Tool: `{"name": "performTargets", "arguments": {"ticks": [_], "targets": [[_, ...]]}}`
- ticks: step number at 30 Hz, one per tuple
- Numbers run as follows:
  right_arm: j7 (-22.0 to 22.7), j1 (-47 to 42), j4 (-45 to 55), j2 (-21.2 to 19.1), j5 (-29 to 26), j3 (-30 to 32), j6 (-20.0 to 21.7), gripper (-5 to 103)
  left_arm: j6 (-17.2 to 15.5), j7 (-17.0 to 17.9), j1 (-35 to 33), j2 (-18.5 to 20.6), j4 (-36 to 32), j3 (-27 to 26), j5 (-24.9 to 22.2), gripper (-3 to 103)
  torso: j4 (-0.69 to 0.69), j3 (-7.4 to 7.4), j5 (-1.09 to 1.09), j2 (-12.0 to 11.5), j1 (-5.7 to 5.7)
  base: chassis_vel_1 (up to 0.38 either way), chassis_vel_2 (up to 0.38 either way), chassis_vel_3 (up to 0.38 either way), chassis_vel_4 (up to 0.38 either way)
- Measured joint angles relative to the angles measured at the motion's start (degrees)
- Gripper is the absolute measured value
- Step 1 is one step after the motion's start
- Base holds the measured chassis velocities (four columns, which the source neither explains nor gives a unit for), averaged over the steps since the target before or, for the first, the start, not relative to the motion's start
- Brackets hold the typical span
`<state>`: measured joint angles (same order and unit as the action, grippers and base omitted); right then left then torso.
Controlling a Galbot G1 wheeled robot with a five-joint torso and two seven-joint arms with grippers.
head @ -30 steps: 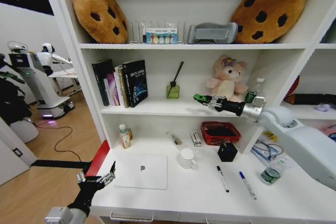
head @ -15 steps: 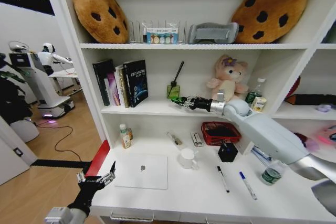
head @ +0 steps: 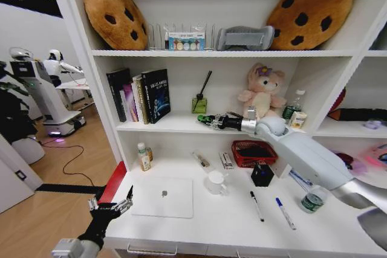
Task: Organize the objects on the table.
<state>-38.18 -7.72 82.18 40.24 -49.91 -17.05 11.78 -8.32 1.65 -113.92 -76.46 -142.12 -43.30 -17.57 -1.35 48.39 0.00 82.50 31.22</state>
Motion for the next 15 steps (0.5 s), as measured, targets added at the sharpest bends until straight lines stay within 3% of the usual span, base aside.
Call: {"name": "performTargets", "arguments": {"ticks": [4, 6, 8, 11, 15], "targets": [[0.4, -0.6, 0.3, -0.3, 0.1, 0.6, 0.1, 47, 0.0, 0.0, 0.0, 0.0, 0.0, 0.0, 0.0, 100, 0.00, 0.00, 0.00, 0.0, 0.00, 0.000, 0.000, 0.000, 0.000], [1.2, -1.3, 0.8, -0.8, 0.3, 1.1, 0.1, 58, 0.0, 0.0, 0.0, 0.0, 0.0, 0.0, 0.0, 100, 0.00, 0.00, 0.00, 0.0, 0.00, 0.000, 0.000, 0.000, 0.000], [1.4, -1.7, 1.1, -0.9, 0.3, 1.3, 0.1, 58, 0.0, 0.0, 0.0, 0.0, 0.0, 0.0, 0.0, 100, 0.00, 0.00, 0.00, 0.0, 0.00, 0.000, 0.000, 0.000, 0.000], [1.9, -2.7, 1.8, -1.2, 0.3, 2.6, -0.1, 74, 0.0, 0.0, 0.0, 0.0, 0.0, 0.0, 0.0, 100, 0.00, 0.00, 0.00, 0.0, 0.00, 0.000, 0.000, 0.000, 0.000], [2.8, -3.8, 3.1, -1.6, -1.3, 4.6, -0.5, 85, 0.0, 0.0, 0.0, 0.0, 0.0, 0.0, 0.0, 100, 0.02, 0.00, 0.00, 0.0, 0.00, 0.000, 0.000, 0.000, 0.000]]}}
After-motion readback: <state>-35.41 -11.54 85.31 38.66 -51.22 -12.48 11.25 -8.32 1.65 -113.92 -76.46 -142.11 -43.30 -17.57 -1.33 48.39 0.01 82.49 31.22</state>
